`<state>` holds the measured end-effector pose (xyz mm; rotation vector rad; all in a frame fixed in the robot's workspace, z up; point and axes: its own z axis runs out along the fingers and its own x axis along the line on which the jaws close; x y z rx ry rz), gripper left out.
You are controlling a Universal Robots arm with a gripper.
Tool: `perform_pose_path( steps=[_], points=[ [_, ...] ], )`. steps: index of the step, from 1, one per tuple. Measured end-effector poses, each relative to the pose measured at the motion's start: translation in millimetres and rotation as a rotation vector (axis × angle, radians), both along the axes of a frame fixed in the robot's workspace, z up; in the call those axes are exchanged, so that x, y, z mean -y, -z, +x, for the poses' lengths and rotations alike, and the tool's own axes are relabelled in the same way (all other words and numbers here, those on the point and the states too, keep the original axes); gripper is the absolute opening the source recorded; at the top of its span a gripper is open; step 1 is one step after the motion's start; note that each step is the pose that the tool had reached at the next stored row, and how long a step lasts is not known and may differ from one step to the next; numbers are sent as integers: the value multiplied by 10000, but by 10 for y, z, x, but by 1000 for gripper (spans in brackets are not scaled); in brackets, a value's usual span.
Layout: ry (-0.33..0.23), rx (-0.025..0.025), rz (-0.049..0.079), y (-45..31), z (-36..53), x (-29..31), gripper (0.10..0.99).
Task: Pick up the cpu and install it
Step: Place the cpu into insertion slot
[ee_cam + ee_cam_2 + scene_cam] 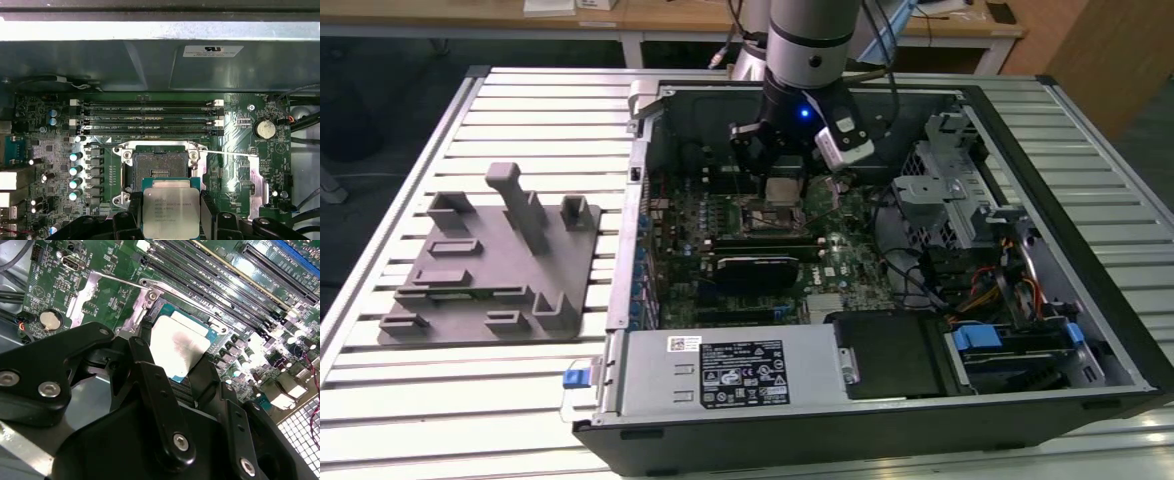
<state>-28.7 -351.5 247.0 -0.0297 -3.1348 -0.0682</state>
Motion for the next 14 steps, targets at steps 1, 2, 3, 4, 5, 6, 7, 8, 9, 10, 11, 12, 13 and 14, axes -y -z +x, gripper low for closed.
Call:
perform_pose_path(
  steps=[1, 2, 3, 4, 5, 6, 7, 8, 9, 10, 11, 12, 13, 14],
  points=[
    [1, 0, 1, 0, 0, 0, 545],
    [41, 1, 3, 2, 0, 0, 545],
    [207, 1, 3, 4, 1, 0, 545],
    [392, 1, 3, 6, 1, 0, 545],
    [571, 1, 3, 8, 1, 0, 545],
    [753, 1, 3, 10, 0, 0, 545],
    [931, 1, 3, 12, 0, 0, 545],
    [1112, 1, 3, 15, 0, 0, 545],
    [1302, 1, 3, 17, 0, 0, 545],
    [1482, 1, 2, 19, 0, 0, 545],
    [1663, 1, 3, 21, 0, 0, 545],
    [1842, 1, 3, 24, 0, 0, 545],
    [2028, 1, 3, 26, 0, 0, 545],
    [2206, 1, 2, 28, 0, 0, 545]
  ],
)
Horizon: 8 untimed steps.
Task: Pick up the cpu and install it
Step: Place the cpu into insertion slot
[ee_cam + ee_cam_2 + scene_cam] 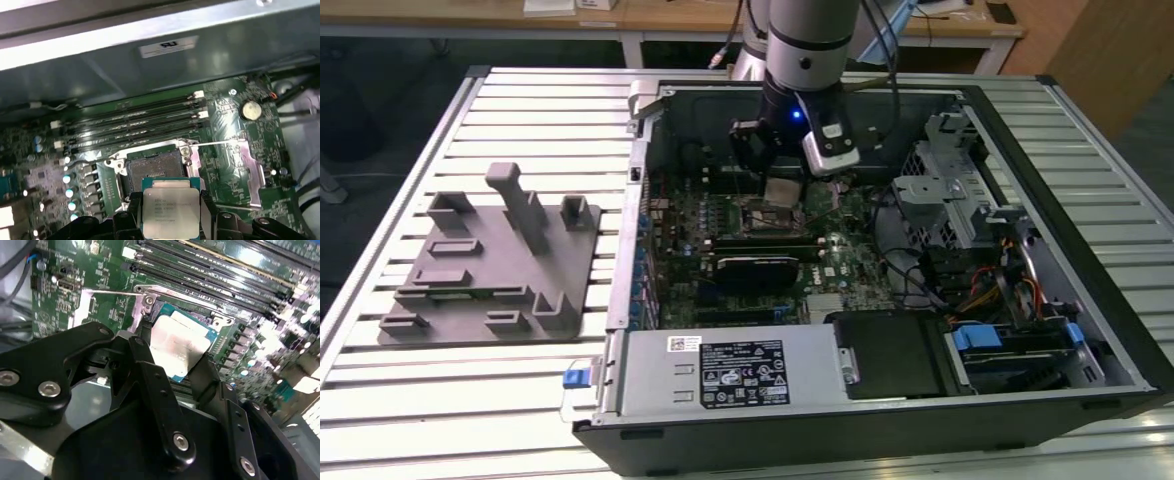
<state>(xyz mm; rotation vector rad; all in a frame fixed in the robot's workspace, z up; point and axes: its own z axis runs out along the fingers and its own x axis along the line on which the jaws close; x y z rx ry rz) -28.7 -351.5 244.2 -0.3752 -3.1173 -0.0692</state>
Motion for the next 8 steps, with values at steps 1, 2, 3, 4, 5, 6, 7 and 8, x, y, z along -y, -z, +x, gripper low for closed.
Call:
perform_pose_path(
  steps=[1, 2, 3, 4, 5, 6, 7, 8],
  points=[
    [181, 0, 1, 3, 0, 0, 545],
    [372, 1, 1, 5, 0, 0, 545],
    [552, 0, 0, 7, 0, 0, 545],
    [731, 0, 0, 9, 0, 0, 545],
    [911, 1, 0, 11, 0, 0, 545],
    [1097, 0, -1, 12, 0, 0, 545],
    [1270, 0, -1, 13, 0, 0, 545],
    [1457, 0, -1, 14, 0, 0, 545]
  ],
)
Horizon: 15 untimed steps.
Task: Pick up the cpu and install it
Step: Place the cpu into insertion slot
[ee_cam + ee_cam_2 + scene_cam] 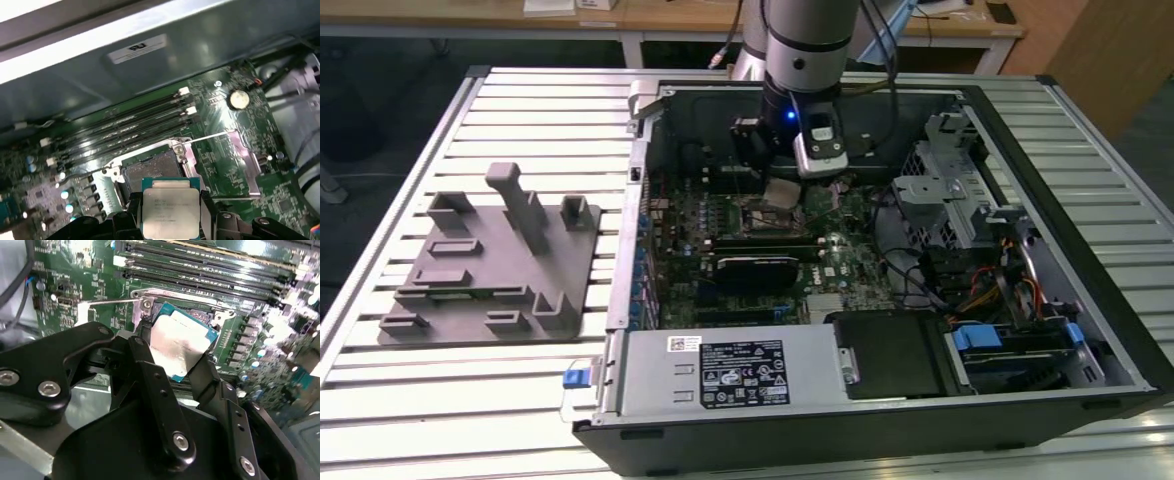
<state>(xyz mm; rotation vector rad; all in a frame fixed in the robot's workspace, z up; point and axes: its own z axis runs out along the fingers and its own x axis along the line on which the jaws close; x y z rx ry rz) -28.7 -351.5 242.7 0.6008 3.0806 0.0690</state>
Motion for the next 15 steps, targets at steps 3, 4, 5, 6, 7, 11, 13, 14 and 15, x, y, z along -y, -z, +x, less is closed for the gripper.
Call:
perform_pose_path(
  steps=[3, 4, 5, 6, 7, 11, 13, 14, 15],
  points=[
    [550, 0, 1, 3, 0, 0, 545],
    [728, 1, 2, 4, 0, 0, 545],
    [910, 1, 2, 5, 0, 0, 545],
    [1087, 1, 2, 6, 0, 0, 545],
    [1269, 1, 1, 7, 0, 0, 545],
    [2003, 1, 1, 11, 0, 0, 545],
    [2363, 1, 1, 14, 0, 0, 545],
    [2544, 0, 1, 15, 0, 0, 545],
    [2723, 1, 1, 17, 0, 0, 545]
  ],
)
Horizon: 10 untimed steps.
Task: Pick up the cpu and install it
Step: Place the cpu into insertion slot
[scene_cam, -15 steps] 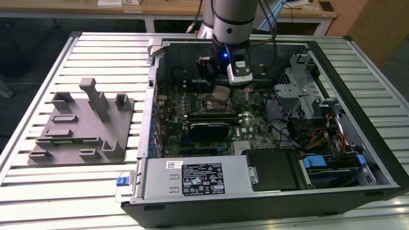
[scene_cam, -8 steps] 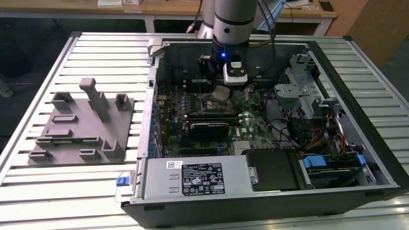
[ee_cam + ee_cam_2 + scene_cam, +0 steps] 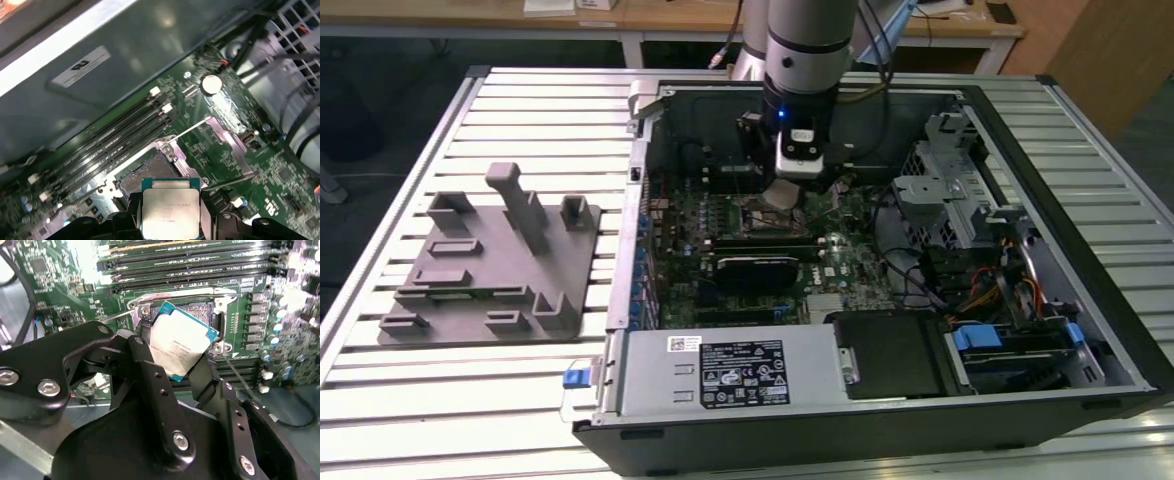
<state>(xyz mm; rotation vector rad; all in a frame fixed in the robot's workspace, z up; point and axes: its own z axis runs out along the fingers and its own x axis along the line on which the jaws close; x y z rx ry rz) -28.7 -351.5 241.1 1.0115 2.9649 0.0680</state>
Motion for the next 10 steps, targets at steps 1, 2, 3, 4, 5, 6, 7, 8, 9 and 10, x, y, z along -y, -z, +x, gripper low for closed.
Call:
perform_pose_path(
  steps=[1, 2, 3, 4, 5, 6, 7, 8, 9, 10],
  points=[
    [180, 0, 0, 1, 0, 0, 545],
    [360, 0, 0, 3, 0, 0, 545],
    [556, 0, 0, 4, 0, 0, 545],
    [737, 0, 0, 6, 0, 0, 545],
    [915, 0, 0, 7, 0, 0, 545],
    [1096, 0, 0, 9, 0, 0, 545],
    [1276, 0, 0, 10, 0, 0, 545],
    [1455, 0, 1, 12, 0, 0, 545],
    [1636, 0, 0, 13, 0, 0, 545],
    [1815, 0, 0, 15, 0, 0, 545]
  ],
)
